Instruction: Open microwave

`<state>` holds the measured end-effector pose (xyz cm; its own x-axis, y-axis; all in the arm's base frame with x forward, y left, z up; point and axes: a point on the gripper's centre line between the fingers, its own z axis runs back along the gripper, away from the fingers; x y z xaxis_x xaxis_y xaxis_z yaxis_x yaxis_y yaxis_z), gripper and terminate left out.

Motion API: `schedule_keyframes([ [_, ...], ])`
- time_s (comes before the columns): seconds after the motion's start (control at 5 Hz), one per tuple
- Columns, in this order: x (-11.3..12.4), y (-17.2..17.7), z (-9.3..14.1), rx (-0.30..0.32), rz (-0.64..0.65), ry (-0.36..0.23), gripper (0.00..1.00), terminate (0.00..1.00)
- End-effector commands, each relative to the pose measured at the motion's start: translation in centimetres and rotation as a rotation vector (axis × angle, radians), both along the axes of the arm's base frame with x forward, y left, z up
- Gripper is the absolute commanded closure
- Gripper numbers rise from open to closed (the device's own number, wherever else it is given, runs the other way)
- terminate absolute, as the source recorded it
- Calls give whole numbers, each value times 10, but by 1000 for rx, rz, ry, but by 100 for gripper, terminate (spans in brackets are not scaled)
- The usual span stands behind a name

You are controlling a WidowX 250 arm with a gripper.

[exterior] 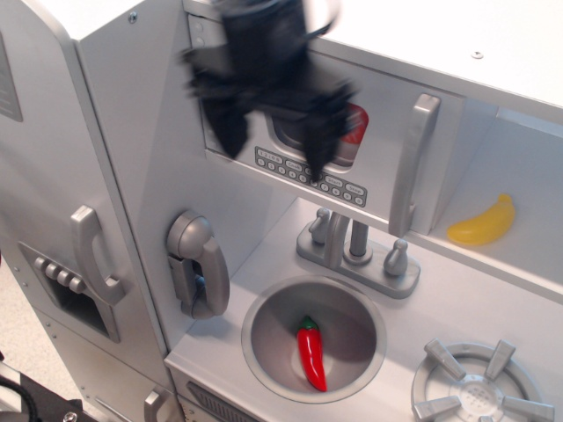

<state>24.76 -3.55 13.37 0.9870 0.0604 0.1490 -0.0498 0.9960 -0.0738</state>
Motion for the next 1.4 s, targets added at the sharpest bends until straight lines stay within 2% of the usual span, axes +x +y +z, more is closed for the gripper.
schedule_keyframes([
  [0.0,14,-37,16,-67,-39,-112,0,0],
  [0.2,30,-49,6,-113,-43,-96,0,0],
  [0.4,54,-56,0,-71,15,-179,0,0],
  [0.6,62,-59,-7,-80,23,-180,0,0],
  [0.8,67,-60,-13,-57,-4,-173,0,0],
  [1.0,68,-61,-16,-54,-19,-197,100,0],
  [1.2,73,-61,-17,-78,-10,-244,100,0],
])
